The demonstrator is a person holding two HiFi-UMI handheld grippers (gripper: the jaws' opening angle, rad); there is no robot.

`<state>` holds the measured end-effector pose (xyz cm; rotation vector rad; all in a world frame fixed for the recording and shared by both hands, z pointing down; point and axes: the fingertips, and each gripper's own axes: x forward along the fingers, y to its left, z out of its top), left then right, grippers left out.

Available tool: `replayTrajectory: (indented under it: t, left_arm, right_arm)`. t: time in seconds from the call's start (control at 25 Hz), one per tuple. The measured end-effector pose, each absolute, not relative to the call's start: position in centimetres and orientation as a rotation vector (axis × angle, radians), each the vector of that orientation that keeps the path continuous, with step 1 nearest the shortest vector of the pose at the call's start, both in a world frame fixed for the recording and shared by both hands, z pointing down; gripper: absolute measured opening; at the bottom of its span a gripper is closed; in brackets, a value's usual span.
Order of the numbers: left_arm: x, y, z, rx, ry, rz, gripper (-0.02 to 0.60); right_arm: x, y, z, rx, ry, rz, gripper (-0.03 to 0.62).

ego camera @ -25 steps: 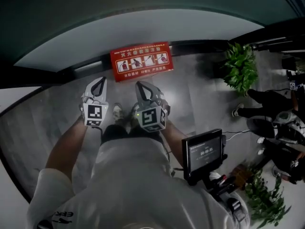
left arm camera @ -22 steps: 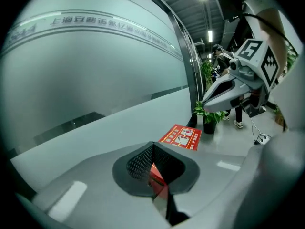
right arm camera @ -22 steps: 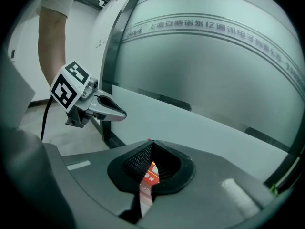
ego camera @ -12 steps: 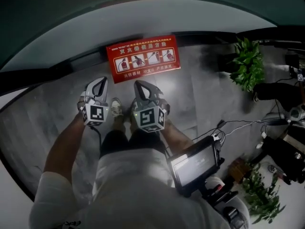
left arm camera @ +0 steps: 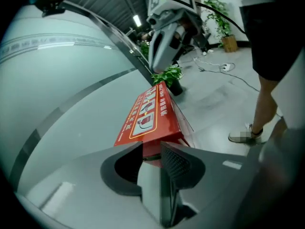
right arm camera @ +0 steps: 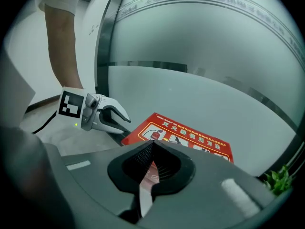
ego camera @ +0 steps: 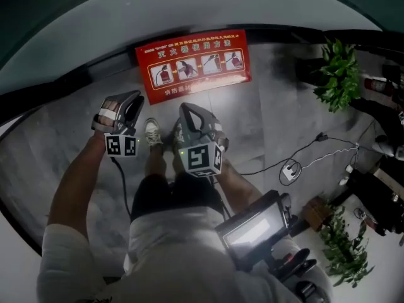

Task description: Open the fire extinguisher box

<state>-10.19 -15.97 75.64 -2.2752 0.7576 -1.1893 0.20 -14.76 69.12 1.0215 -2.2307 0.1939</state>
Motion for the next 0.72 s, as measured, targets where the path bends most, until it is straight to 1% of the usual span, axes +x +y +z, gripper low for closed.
replayTrajectory:
  t: [0.04,0.12,0.24,0.32,0.44,0.52,0.72]
  left_arm:
    - [-10.1,-15.9,76.3,-2.241,0.715,-1.194,0.127]
    - [-9.8,-16.1,77.3,-2.176,0.649,-1.199,0.195]
    - [-9.4,-16.7,78.2,-2.094,0.606,-1.185,0.249]
    - [-8.9,-17.2,78.3,-2.052,0.595,-1.164,0.272]
    - [-8.1,-17.6,78.2,-1.996,0.554,-1.134,0.289]
    - [-7.9,-17.5,78.1,-1.967,0.525,-1.116,0.29]
    - [-8.1,-17.3,78.1,-1.949,0.489,-1.105,0.245]
  right_arm:
    - [0.3,-14.8,69.4,1.029,-2.227,0.2,0.014]
    - [0.6,-14.9,69.9,1.053,-2.218,0.215,0.014]
    - [1.1,-15.0,70.6,1.08,-2.202,0.23,0.014]
    - [1.4,-15.0,70.9,1.098,-2.196,0.238,0.014]
    - [1.7,-14.8,71.2,1.101,-2.186,0.246,0.014]
    - [1.8,-14.6,71.4,1.103,-2.18,0.253,0.014]
    - [2.4,-14.2,71.9,1.11,-2.163,0.264,0.014]
